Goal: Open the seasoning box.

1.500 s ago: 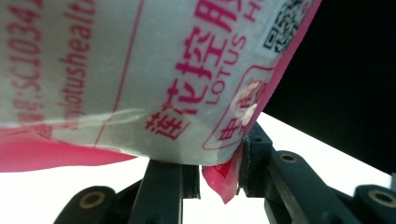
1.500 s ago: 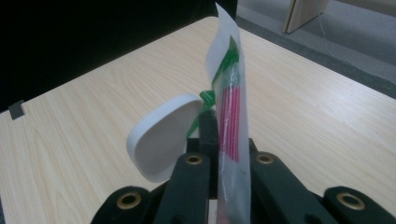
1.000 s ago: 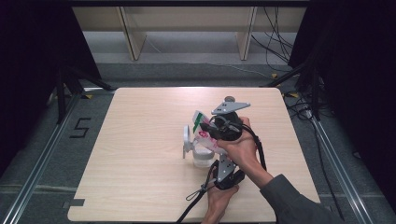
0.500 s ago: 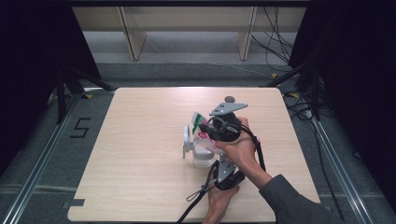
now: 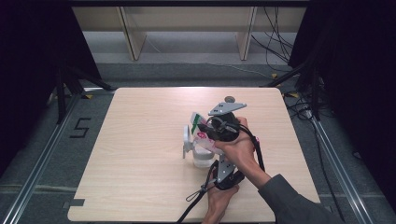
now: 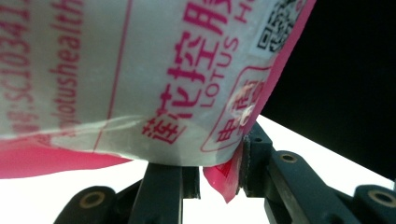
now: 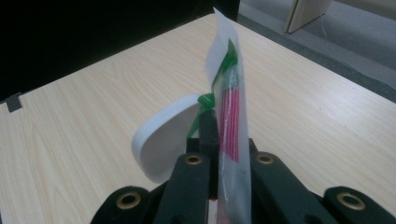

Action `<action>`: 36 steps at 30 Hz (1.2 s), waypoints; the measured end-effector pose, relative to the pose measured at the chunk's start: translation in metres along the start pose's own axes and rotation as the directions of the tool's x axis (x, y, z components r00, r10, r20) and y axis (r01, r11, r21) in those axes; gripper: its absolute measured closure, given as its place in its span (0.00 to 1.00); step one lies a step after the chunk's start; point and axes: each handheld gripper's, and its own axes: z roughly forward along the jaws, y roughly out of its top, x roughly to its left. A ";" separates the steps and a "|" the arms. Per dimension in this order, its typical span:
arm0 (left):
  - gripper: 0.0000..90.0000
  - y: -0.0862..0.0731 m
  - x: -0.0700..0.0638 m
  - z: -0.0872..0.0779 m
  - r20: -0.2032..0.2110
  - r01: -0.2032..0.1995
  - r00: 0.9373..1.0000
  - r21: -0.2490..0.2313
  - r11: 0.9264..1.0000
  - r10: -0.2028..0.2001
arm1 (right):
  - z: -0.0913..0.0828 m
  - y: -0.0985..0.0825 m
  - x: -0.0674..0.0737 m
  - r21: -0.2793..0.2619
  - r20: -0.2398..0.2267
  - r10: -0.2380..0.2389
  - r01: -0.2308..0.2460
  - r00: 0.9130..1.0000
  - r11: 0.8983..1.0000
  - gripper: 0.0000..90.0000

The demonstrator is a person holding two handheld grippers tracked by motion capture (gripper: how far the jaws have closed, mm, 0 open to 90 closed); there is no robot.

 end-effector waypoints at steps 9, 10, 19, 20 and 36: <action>0.81 0.000 0.000 0.000 0.001 -0.001 1.000 -0.001 1.000 0.001 | 0.000 0.000 0.003 0.013 0.004 0.024 -0.024 1.000 1.000 0.99; 0.81 0.000 0.000 0.000 0.002 0.001 1.000 0.000 1.000 -0.001 | 0.001 0.000 0.003 0.011 0.003 0.025 -0.025 1.000 1.000 0.99; 0.81 0.001 0.000 0.000 0.003 0.000 1.000 -0.001 1.000 0.000 | 0.002 0.000 0.004 0.014 0.004 0.026 -0.026 1.000 1.000 0.99; 0.81 0.001 0.000 0.000 0.004 -0.001 1.000 -0.001 1.000 0.001 | 0.002 0.000 0.003 0.015 0.004 0.021 -0.021 1.000 1.000 0.99; 0.81 0.001 -0.001 0.000 -0.004 -0.003 1.000 -0.004 1.000 0.003 | 0.000 0.001 0.004 0.020 0.011 0.024 -0.024 1.000 1.000 0.99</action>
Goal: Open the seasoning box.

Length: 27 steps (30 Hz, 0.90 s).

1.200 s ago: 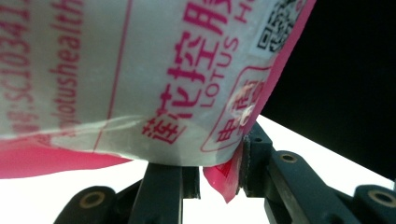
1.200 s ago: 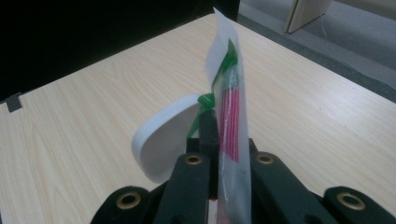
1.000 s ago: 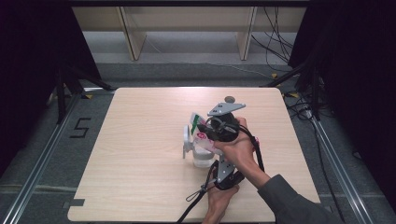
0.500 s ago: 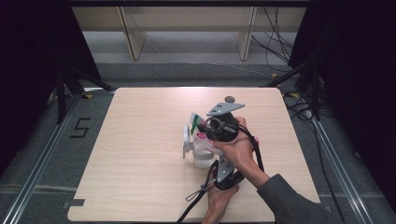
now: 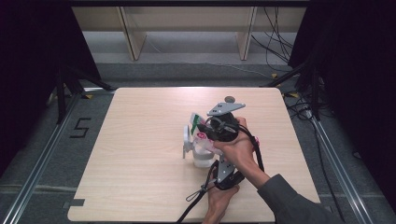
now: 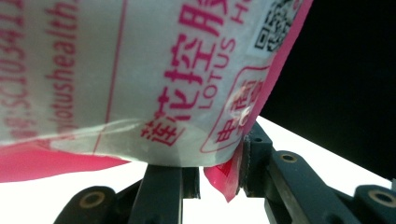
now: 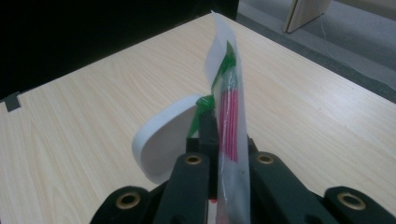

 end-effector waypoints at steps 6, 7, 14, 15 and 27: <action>0.81 0.001 -0.001 -0.001 0.011 -0.005 1.000 -0.004 1.000 0.005 | 0.006 0.003 0.004 -0.013 -0.005 -0.034 0.034 0.999 0.999 0.99; 0.82 0.001 0.000 -0.002 0.012 -0.017 1.000 0.015 1.000 0.017 | 0.006 0.003 0.004 0.000 -0.007 -0.040 0.040 0.999 0.999 0.99; 0.82 0.001 -0.003 0.001 0.025 0.023 0.999 -0.022 0.999 -0.023 | 0.007 0.003 0.006 0.001 0.004 -0.031 0.031 1.000 1.000 0.99; 0.82 0.001 0.000 -0.001 0.013 -0.016 1.000 0.011 1.000 0.016 | 0.005 0.003 0.006 0.007 -0.004 -0.030 0.030 1.000 1.000 0.99; 0.82 0.002 0.000 -0.001 0.011 -0.009 1.000 0.008 1.000 0.009 | 0.000 0.003 0.003 -0.013 -0.006 -0.011 0.011 1.000 1.000 0.99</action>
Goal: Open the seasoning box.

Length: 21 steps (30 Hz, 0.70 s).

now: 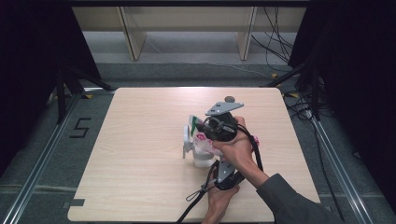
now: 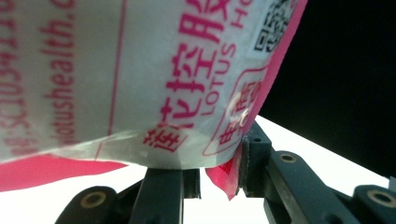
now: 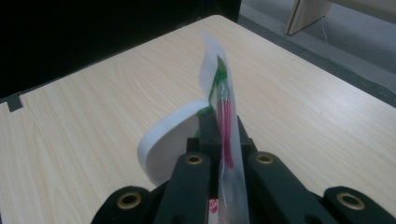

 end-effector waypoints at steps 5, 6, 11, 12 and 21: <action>0.82 0.002 0.000 -0.001 -0.005 -0.006 1.000 0.004 1.000 0.006 | 0.000 0.001 0.001 -0.005 -0.005 -0.016 0.016 1.000 1.000 0.99; 0.82 0.002 0.001 -0.002 -0.006 -0.007 1.000 0.003 1.000 0.007 | 0.001 0.002 0.000 -0.013 -0.005 -0.032 0.032 0.999 0.999 0.99; 0.82 0.003 0.002 -0.002 -0.007 -0.020 1.000 0.013 1.000 0.020 | 0.002 0.003 0.003 -0.009 0.004 -0.032 0.032 0.999 0.999 0.99; 0.82 0.003 0.002 -0.002 -0.006 -0.019 1.000 0.013 1.000 0.019 | 0.002 0.003 0.003 0.000 -0.005 -0.035 0.035 0.999 0.999 0.99; 0.82 0.003 0.001 -0.002 0.000 -0.014 1.000 0.008 1.000 0.014 | 0.003 0.003 0.002 0.010 -0.006 -0.031 0.031 0.999 0.999 0.99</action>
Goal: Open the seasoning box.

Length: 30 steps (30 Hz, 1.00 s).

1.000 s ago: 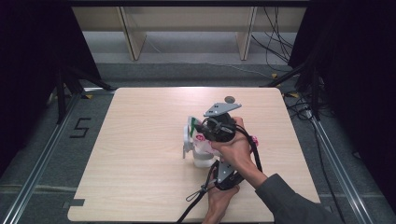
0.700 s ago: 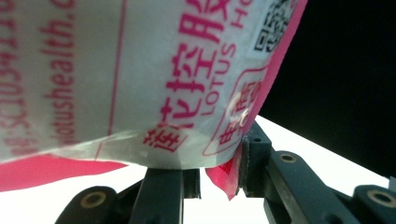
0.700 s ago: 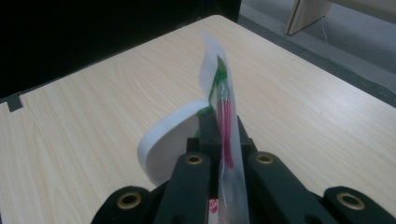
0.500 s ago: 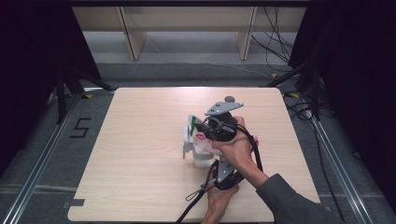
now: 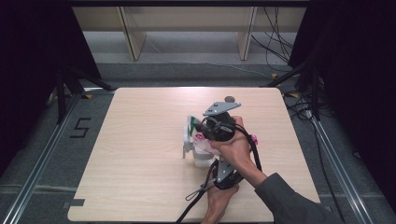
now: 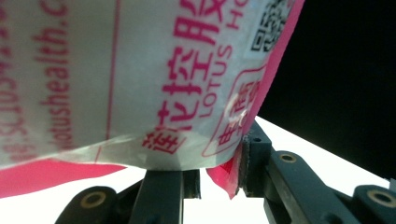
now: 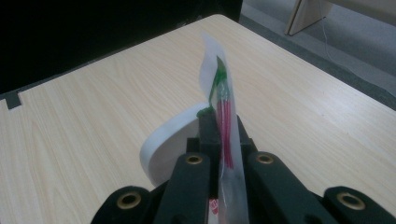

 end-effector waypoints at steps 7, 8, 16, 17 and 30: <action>0.82 0.000 -0.003 0.003 0.012 0.036 0.999 -0.037 0.999 -0.036 | 0.001 0.000 0.001 0.001 0.007 -0.007 0.007 1.000 1.000 0.99; 0.82 0.000 -0.004 0.003 0.015 0.041 0.999 -0.040 0.998 -0.041 | 0.001 0.000 0.001 0.002 0.008 -0.007 0.007 1.000 1.000 0.99; 0.82 0.000 -0.004 0.003 0.023 0.051 0.998 -0.041 0.998 -0.050 | 0.002 -0.001 0.003 0.008 0.006 -0.026 0.026 1.000 1.000 0.99; 0.82 0.000 -0.005 0.003 0.019 0.053 0.998 -0.044 0.998 -0.052 | 0.003 -0.001 0.004 0.011 0.010 -0.033 0.033 0.999 0.999 0.99; 0.82 0.000 -0.005 0.003 0.021 0.051 0.998 -0.045 0.998 -0.050 | 0.004 -0.002 0.005 0.009 0.020 -0.006 0.006 1.000 1.000 0.99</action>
